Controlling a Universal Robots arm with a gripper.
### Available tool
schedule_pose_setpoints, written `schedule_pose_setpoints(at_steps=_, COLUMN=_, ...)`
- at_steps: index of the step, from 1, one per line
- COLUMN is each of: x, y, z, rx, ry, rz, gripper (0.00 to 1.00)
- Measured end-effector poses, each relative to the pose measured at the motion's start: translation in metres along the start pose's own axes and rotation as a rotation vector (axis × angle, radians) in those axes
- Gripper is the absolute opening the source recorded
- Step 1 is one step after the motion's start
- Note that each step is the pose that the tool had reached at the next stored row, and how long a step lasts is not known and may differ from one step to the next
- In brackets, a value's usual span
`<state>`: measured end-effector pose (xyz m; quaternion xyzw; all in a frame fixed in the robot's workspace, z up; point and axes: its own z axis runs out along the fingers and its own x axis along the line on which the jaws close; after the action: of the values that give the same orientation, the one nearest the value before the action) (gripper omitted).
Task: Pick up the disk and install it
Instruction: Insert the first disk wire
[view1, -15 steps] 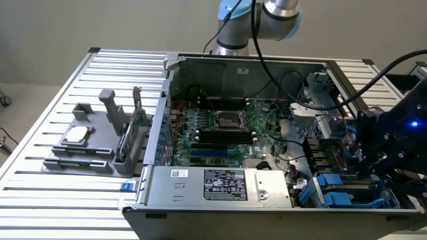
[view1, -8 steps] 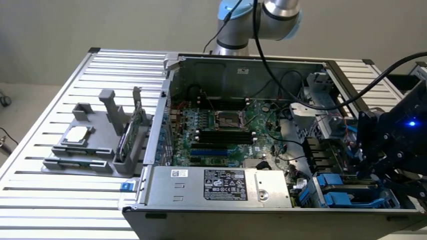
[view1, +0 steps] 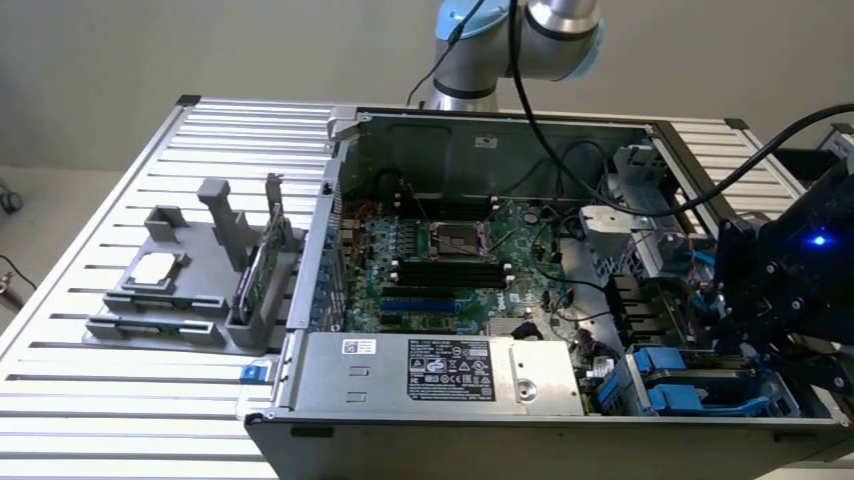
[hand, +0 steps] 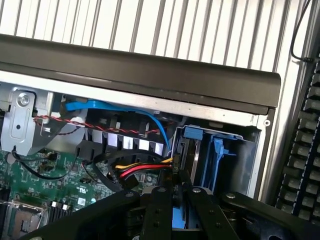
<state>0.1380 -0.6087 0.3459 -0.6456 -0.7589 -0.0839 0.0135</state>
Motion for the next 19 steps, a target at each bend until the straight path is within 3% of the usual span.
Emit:
schedule_pose_setpoints(at_steps=13, x=-0.0005, y=0.0019, z=0.0020, rx=-0.0011, ry=-0.0026, rz=0.010, gripper=0.18)
schedule_pose_setpoints(at_steps=15, x=-0.0007, y=0.0020, z=0.0029, rx=-0.0010, ry=-0.0060, rz=0.012, gripper=0.18)
schedule_pose_setpoints(at_steps=19, x=-0.0010, y=0.0025, z=0.0044, rx=-0.0003, ry=-0.0185, rz=0.021, gripper=0.18)
